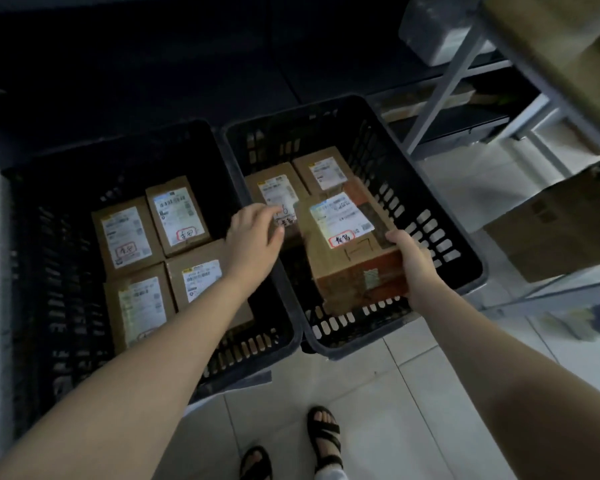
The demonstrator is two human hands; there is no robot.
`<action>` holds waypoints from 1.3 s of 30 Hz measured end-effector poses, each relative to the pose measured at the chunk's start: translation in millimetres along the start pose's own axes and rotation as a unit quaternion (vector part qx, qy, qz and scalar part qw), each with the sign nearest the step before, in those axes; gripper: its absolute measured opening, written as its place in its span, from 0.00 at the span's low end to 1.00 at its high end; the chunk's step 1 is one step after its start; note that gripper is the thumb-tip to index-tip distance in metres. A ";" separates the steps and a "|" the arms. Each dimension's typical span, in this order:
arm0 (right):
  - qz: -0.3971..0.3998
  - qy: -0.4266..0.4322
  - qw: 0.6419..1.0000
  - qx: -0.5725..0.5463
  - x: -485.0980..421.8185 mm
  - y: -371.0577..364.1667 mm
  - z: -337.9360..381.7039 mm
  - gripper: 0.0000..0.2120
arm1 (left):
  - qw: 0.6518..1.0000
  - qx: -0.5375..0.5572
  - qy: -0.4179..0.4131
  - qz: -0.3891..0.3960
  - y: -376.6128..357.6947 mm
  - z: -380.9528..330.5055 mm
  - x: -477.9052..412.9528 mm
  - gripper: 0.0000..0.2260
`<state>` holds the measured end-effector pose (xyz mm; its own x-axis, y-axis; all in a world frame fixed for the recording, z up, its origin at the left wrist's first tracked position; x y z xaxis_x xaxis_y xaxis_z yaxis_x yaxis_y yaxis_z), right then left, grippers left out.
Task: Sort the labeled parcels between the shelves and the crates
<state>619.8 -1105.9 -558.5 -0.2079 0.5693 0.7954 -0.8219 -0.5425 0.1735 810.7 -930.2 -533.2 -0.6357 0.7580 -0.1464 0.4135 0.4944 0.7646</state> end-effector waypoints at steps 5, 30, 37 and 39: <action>0.026 -0.107 0.988 0.110 -18.9 10.5 7.1 0.23 | 0.943 -0.144 -0.060 0.294 -48.0 -17.9 -7.2 0.17; 0.190 -0.207 0.873 0.400 -110.7 -43.7 -49.0 0.15 | 0.778 -0.240 0.058 0.577 -147.9 -10.9 5.6 0.42; 0.129 -0.048 0.848 0.512 -128.3 -60.8 -45.6 0.17 | 0.805 -0.278 0.046 0.522 -156.7 -0.6 6.5 0.31; 0.067 0.053 0.786 0.612 -121.0 -64.8 -36.0 0.19 | 0.830 -0.309 0.000 0.465 -148.2 -12.5 3.7 0.25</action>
<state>679.2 -1117.4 -686.9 -0.3446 0.4694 0.8130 0.3243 -0.7532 0.5723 738.9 -1006.0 -639.1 -0.2283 0.6897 0.6871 0.3121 -0.6167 0.7227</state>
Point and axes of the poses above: each hand's wrist, its own x-axis away from the middle knuckle, its own y-axis out of the back of the hand, z = x × y, the point moved 5 cm from there along -x, towards the middle knuckle, and after that the axes turned 12 degrees about -y, right-handed, at the moved point
